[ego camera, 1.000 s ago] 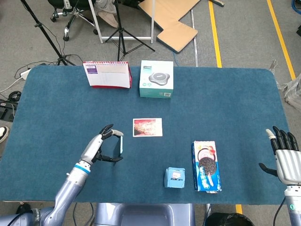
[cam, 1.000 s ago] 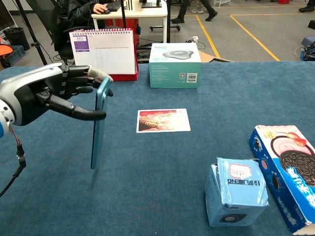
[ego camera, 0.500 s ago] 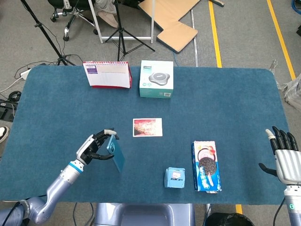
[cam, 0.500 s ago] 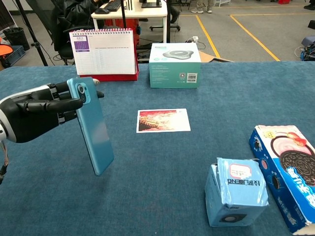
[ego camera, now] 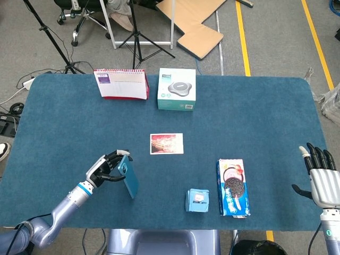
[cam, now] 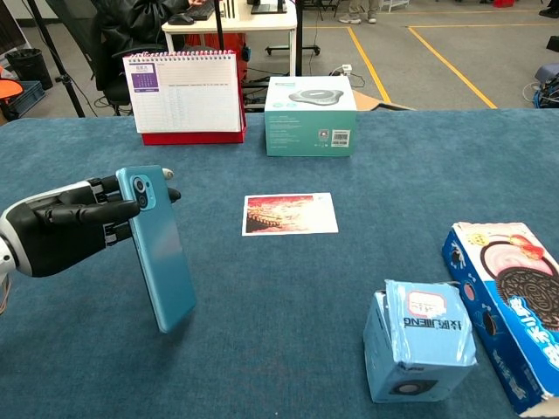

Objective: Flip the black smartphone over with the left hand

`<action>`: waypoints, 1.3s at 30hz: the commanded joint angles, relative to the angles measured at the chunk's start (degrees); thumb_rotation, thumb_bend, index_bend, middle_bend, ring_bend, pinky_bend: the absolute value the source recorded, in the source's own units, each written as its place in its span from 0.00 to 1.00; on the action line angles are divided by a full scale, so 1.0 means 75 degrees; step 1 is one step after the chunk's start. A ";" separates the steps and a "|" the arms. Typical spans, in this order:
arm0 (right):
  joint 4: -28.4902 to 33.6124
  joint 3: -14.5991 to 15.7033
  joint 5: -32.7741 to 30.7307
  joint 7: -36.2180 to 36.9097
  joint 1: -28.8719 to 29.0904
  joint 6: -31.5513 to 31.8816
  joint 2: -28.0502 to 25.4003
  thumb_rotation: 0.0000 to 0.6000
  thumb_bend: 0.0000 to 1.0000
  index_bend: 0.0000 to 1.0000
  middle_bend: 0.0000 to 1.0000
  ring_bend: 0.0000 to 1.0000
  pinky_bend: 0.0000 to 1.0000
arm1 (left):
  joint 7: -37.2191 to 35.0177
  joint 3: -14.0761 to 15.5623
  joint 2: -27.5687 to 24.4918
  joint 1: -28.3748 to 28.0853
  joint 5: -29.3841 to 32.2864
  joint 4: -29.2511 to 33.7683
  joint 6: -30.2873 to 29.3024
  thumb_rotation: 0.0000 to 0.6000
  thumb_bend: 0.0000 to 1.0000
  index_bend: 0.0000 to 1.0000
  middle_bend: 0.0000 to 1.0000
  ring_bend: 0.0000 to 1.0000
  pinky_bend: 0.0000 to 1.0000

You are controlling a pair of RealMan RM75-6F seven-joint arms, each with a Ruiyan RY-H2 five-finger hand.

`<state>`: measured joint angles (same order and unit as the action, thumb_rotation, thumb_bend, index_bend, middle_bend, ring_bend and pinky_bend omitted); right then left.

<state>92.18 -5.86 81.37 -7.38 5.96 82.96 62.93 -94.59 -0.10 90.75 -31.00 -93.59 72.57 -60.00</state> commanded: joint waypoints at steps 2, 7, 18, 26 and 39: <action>0.0003 -0.0005 0.0003 0.0014 -0.0004 0.0015 -0.0004 1.00 0.00 0.05 0.00 0.00 0.00 | 0.0206 0.0082 0.0080 0.0001 0.0086 -0.0211 -0.0050 1.00 0.00 0.34 0.29 0.00 0.00; 0.0006 -0.0005 0.0006 0.0020 -0.0005 0.0022 -0.0009 1.00 0.00 0.05 0.00 0.00 0.00 | 0.0341 0.0154 0.0101 0.0069 0.0201 -0.0407 -0.0169 1.00 0.00 0.30 0.25 0.00 0.00; 0.0066 -0.0004 0.0044 0.0067 -0.0021 0.0067 -0.0050 1.00 0.00 0.05 0.00 0.00 0.00 | 0.1275 0.0113 -0.0500 0.0434 0.0384 -0.0373 -0.0929 1.00 0.00 0.25 0.22 0.00 0.00; 0.0163 0.0006 0.0143 0.0107 -0.0041 0.0151 -0.0094 1.00 0.00 0.05 0.00 0.00 0.00 | 0.3015 -0.0310 -0.1318 0.0858 0.0810 0.0362 -0.1783 1.00 0.00 0.24 0.21 0.00 0.00; 0.0253 -0.0007 0.0253 0.0386 -0.0075 0.0254 -0.0213 1.00 0.00 0.05 0.00 0.00 0.00 | 0.9279 -0.0572 -0.2508 0.1489 0.1296 0.1967 -0.2779 1.00 0.00 0.18 0.14 0.00 0.00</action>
<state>94.05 -5.90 83.22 -4.58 5.43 84.81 61.39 -42.23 -3.77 75.92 -22.16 -85.50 81.68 -77.45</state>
